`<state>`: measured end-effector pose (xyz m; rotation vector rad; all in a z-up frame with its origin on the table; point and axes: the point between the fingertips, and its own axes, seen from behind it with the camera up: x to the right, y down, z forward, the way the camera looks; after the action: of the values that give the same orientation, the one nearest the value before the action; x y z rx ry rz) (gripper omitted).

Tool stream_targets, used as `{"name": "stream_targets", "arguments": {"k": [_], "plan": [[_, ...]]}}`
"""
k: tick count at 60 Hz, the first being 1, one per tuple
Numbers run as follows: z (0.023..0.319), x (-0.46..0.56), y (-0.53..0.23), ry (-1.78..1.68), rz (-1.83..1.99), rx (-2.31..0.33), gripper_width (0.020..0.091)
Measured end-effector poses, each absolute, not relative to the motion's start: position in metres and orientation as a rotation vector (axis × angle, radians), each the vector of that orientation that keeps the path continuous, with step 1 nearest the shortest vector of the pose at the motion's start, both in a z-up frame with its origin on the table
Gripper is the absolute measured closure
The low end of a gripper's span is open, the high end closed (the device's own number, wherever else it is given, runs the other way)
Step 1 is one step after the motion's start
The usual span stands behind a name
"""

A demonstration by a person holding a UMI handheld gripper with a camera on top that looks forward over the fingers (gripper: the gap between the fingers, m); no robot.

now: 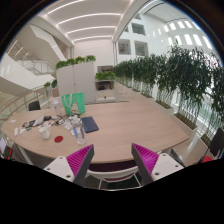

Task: Pour water

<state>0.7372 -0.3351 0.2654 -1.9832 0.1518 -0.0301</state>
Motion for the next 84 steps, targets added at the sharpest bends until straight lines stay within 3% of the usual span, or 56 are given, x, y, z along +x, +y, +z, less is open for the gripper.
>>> {"name": "stream_targets", "arguments": {"k": [11, 21, 37, 47, 62, 71, 75, 76, 78, 84], "plan": [[0.277, 0.734, -0.334, 0.153, -0.110, -1.966, 0.0273], [0.279, 0.658, -0.336, 0.177, -0.145, -1.946, 0.0274], [0.252, 0.559, -0.274, 0.124, -0.089, -1.926, 0.0275], [0.213, 0.527, -0.175, 0.111, -0.067, -1.869, 0.0274], [0.115, 0.531, -0.019, 0.165, -0.069, -1.891, 0.0274], [0.084, 0.546, 0.038, 0.219, -0.060, -1.873, 0.0276], [0.074, 0.546, 0.056, 0.209, -0.055, -1.865, 0.0349], [0.070, 0.546, 0.060, 0.199, -0.057, -1.870, 0.0395], [0.062, 0.543, 0.064, 0.180, -0.065, -1.888, 0.0581], [0.063, 0.543, 0.067, 0.157, -0.120, -1.855, 0.0602]]}}
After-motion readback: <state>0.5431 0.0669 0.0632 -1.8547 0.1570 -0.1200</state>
